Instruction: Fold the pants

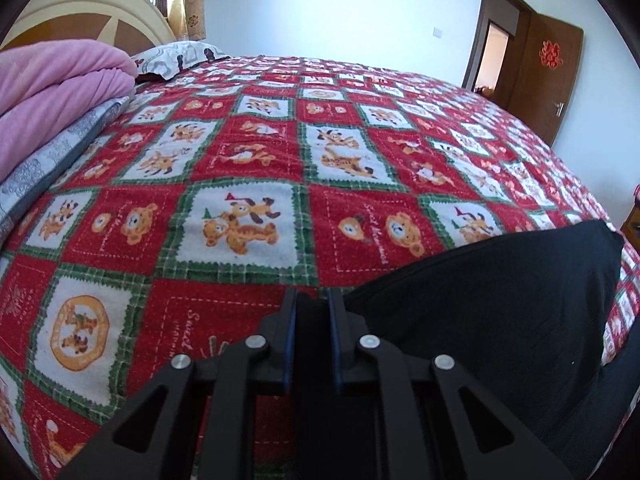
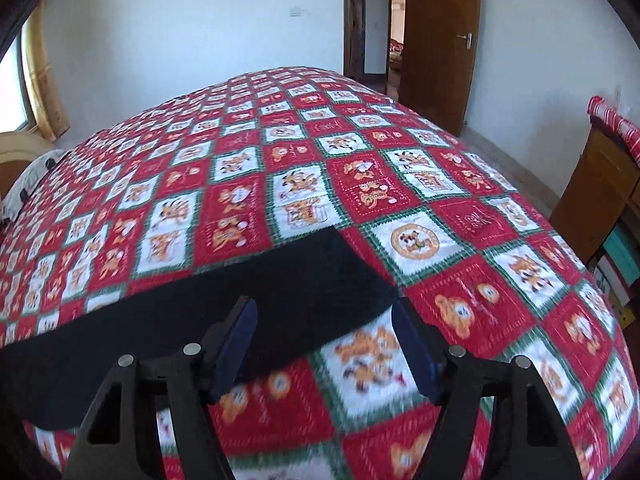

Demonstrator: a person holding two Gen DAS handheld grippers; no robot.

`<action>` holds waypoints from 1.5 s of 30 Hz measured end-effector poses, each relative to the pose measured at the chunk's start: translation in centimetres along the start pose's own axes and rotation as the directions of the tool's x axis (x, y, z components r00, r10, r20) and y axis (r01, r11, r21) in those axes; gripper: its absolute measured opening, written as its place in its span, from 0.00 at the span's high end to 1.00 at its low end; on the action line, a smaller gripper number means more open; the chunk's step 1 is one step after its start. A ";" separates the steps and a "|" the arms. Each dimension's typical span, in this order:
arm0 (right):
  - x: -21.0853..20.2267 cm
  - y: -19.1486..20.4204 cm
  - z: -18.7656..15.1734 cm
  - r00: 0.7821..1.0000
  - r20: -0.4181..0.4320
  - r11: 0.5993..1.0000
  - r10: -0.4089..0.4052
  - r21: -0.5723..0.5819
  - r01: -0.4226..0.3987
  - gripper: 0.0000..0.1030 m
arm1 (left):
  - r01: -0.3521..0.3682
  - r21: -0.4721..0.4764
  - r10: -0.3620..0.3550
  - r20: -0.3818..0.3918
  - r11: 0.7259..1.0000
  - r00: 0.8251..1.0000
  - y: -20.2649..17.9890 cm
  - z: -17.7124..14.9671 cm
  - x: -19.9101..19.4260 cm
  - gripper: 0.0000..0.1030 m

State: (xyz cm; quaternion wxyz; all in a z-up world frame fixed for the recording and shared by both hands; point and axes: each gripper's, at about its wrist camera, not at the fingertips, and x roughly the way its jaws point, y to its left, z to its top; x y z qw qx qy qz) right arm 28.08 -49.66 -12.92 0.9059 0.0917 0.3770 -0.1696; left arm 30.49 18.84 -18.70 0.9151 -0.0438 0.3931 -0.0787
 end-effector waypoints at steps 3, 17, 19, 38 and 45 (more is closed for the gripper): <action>2.5 -0.7 1.5 1.000 -0.015 1.000 0.011 0.015 -0.011 0.31 | 0.001 -0.003 -0.001 0.007 1.000 1.000 0.0 -0.1 0.1 0.85; 13.5 -2.8 5.3 0.986 -0.148 0.995 0.083 0.061 -0.074 0.32 | -0.024 0.018 0.024 0.015 1.000 1.000 -0.3 -0.3 0.4 0.85; 14.3 -2.4 5.0 0.979 -0.176 0.994 0.104 0.036 -0.099 0.48 | -0.024 0.018 0.023 0.015 1.000 1.000 -0.3 -0.3 0.4 0.85; 5.1 -1.5 5.6 0.995 -0.020 0.989 0.097 -0.111 -0.099 0.94 | -0.033 0.014 0.031 0.091 0.999 0.995 -1.1 1.2 -2.8 0.87; -2.6 -3.6 4.5 0.989 0.102 0.991 0.103 -0.099 -0.093 0.94 | 0.039 -0.029 -0.033 0.196 0.999 0.980 -0.8 1.0 -7.0 0.87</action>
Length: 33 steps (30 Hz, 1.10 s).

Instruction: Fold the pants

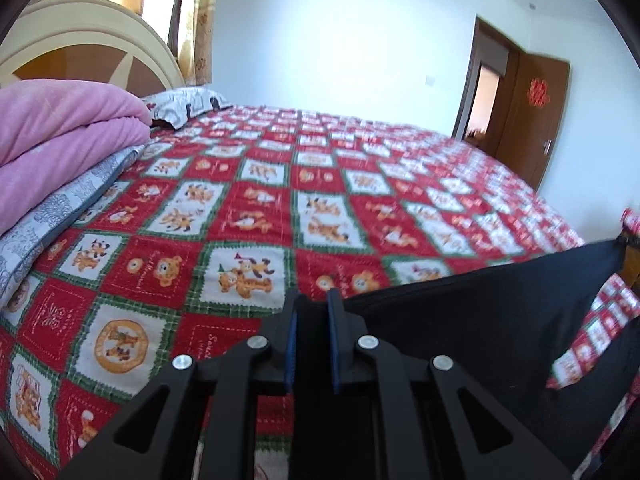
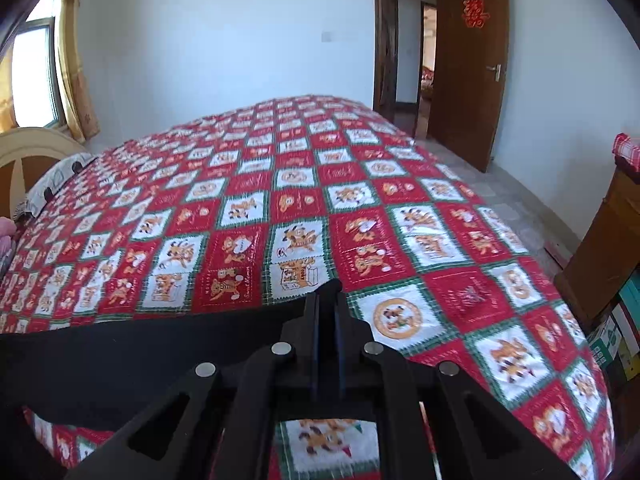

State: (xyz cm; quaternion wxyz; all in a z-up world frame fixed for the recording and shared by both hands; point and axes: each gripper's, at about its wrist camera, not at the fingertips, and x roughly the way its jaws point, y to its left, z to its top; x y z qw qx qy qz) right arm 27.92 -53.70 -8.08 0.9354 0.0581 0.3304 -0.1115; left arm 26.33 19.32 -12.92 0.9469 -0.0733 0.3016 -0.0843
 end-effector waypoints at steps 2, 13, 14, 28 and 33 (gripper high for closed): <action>-2.6 -0.5 -0.7 1.000 0.030 1.000 -0.009 0.001 0.009 0.94 | 0.031 -0.025 -0.030 0.026 0.999 0.999 0.2 -0.2 -1.1 0.87; -10.8 -4.5 -8.0 0.998 0.057 0.997 -0.034 0.067 0.030 0.94 | 0.163 -0.090 -0.154 0.101 0.983 0.983 1.1 -4.9 -5.9 0.87; -11.2 -4.7 -8.6 0.998 0.055 0.997 -0.033 0.076 0.029 0.94 | 0.172 -0.092 -0.162 0.106 0.981 0.981 1.2 -5.4 -6.4 0.87; -15.7 -8.5 -19.5 1.000 0.011 0.977 -0.014 0.211 0.012 0.94 | 0.227 -0.054 -0.224 0.059 0.972 0.973 2.0 -12.2 -8.8 0.87; -17.2 -9.9 -21.3 0.998 0.003 0.968 -0.068 0.244 0.065 1.00 | 0.239 -0.020 -0.237 0.049 0.971 0.970 2.1 -13.1 -9.0 0.86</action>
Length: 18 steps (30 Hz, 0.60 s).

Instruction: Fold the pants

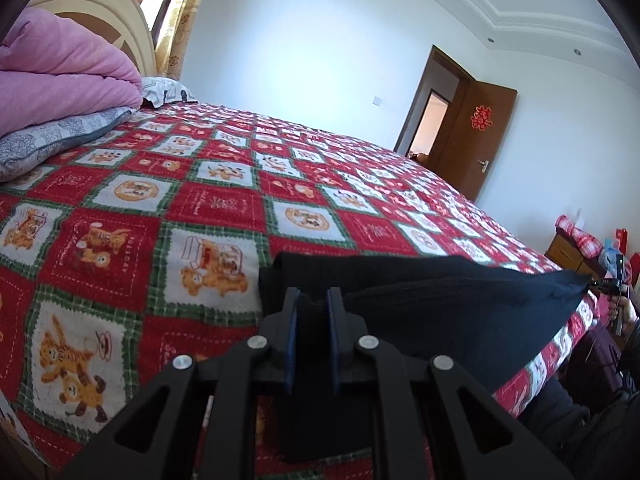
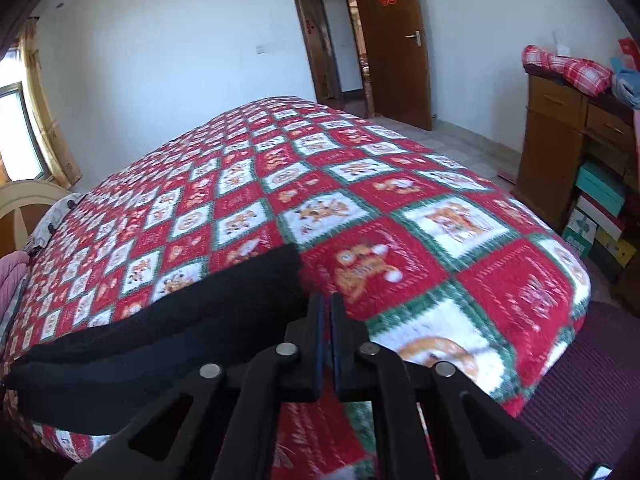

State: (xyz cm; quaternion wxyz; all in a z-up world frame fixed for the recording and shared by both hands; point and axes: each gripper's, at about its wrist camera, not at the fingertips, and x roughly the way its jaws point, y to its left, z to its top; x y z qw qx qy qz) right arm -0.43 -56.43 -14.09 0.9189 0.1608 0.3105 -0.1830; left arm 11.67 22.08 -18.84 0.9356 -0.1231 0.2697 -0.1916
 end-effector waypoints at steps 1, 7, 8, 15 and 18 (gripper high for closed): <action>-0.2 -0.7 -0.3 1.000 -0.004 1.000 -0.023 0.011 0.023 1.00 | 0.001 0.006 -0.001 -0.005 1.000 1.000 0.1 -0.2 0.0 0.86; -2.1 -2.7 -1.1 1.000 0.005 0.998 -0.029 0.063 0.028 1.00 | -0.038 0.045 0.040 -0.037 0.998 0.999 0.6 -1.6 -1.1 0.66; -2.6 -2.6 -1.1 0.999 0.015 0.997 -0.030 0.065 0.029 1.00 | -0.053 0.051 0.055 -0.039 0.997 0.998 0.8 -1.8 -1.5 0.57; -4.3 2.9 -1.2 0.996 0.033 0.996 0.084 0.017 -0.085 0.98 | -0.183 0.035 0.184 -0.046 0.983 0.982 3.2 -2.9 -3.8 0.42; -3.6 7.3 -1.9 0.988 -0.011 0.986 0.152 -0.068 -0.152 0.83 | -0.183 -0.021 0.182 -0.028 0.983 0.983 3.7 -2.9 -4.9 0.42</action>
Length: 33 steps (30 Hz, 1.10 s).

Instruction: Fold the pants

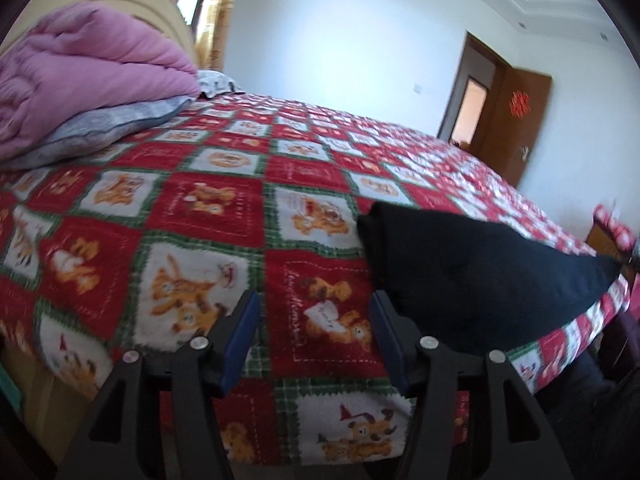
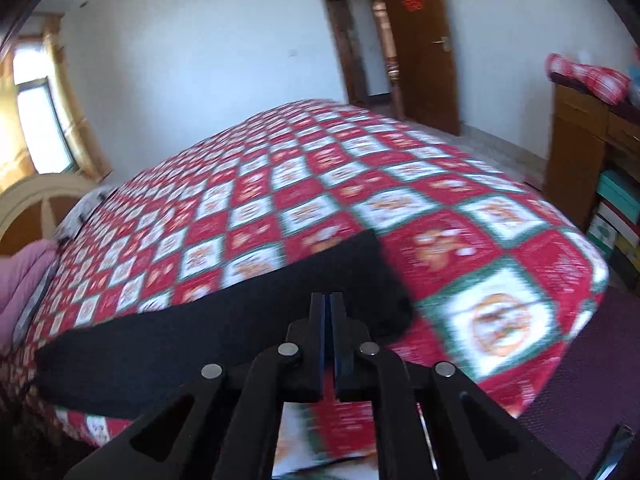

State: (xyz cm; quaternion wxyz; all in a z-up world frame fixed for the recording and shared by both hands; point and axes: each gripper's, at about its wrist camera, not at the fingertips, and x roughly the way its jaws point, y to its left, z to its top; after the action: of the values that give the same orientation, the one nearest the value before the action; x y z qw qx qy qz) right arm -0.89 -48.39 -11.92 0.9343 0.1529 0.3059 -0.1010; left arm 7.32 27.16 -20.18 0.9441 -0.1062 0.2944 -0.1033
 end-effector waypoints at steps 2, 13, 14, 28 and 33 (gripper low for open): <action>1.1 2.9 -0.7 0.998 -0.041 0.997 0.053 -0.051 -0.055 0.40 | 0.032 -0.030 -0.031 0.020 0.999 0.999 -0.2 0.3 -0.7 0.41; 5.4 21.0 -8.1 0.950 -0.226 0.885 0.217 -0.365 -0.289 0.32 | 0.139 -0.057 -0.142 -0.058 0.989 0.988 -5.1 0.1 2.1 0.33; 5.6 22.7 -8.8 0.948 -0.233 0.862 0.218 -0.410 -0.299 0.32 | 0.142 -0.047 -0.145 -0.068 0.989 0.987 -5.5 -0.1 2.3 0.34; 8.9 34.1 -16.5 0.941 -0.267 0.604 0.208 -0.722 -0.338 0.50 | 0.055 0.050 -0.048 -0.120 0.997 0.992 -7.4 -0.7 2.9 0.51; 9.4 34.6 -17.3 0.947 -0.254 0.573 0.199 -0.753 -0.322 0.76 | 0.060 0.073 -0.049 -0.135 0.996 0.990 -8.2 -0.4 3.2 0.78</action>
State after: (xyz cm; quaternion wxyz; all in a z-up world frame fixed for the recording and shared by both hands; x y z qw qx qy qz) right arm 6.97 -10.99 -23.05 0.8863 -0.2215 0.3580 0.1931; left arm 8.53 18.43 -20.07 0.9226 -0.0706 0.3494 -0.1473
